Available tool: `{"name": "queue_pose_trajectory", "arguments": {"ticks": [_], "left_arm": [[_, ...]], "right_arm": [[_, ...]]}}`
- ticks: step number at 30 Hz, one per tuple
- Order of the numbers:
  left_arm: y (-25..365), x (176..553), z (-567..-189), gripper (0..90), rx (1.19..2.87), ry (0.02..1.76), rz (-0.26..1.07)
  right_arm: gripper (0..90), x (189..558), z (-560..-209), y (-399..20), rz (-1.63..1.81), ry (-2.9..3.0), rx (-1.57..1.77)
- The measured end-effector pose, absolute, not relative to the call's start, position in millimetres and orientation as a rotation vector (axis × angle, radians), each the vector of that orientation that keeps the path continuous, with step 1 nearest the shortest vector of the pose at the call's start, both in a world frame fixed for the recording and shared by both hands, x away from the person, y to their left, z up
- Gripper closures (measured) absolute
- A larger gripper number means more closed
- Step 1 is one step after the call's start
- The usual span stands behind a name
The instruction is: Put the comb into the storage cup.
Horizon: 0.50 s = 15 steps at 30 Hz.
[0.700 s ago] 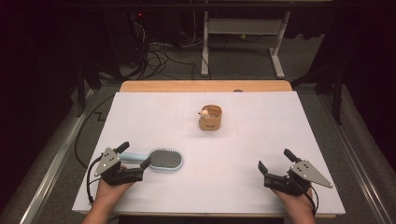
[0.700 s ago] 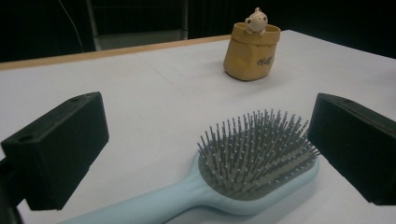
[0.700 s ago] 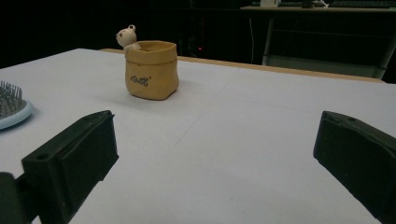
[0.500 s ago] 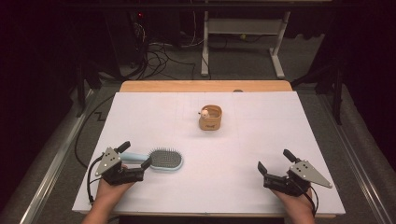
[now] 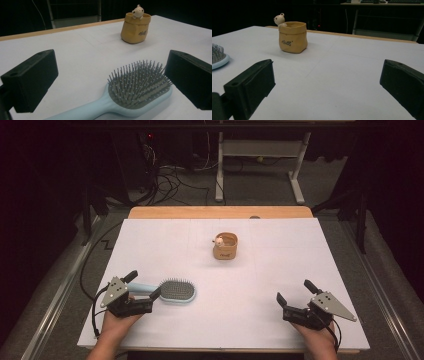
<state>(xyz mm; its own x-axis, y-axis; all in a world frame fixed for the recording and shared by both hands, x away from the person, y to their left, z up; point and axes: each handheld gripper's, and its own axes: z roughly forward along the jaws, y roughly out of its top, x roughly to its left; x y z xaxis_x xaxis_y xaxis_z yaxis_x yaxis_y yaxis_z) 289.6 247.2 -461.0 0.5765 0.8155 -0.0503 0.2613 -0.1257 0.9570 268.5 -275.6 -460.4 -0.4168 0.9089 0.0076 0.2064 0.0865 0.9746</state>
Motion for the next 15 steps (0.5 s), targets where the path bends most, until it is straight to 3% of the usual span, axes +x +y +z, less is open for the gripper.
{"name": "queue_pose_trajectory", "arguments": {"ticks": [9,15], "left_arm": [[266,290,-452,5.8,1.636,0.966,0.6],[278,293,-452,21.3,1.621,1.012,0.59]], "right_arm": [[0.4,269,-461,-277,1.373,1.709,1.118],[0.4,269,-461,-278,1.366,1.702,1.131]]}}
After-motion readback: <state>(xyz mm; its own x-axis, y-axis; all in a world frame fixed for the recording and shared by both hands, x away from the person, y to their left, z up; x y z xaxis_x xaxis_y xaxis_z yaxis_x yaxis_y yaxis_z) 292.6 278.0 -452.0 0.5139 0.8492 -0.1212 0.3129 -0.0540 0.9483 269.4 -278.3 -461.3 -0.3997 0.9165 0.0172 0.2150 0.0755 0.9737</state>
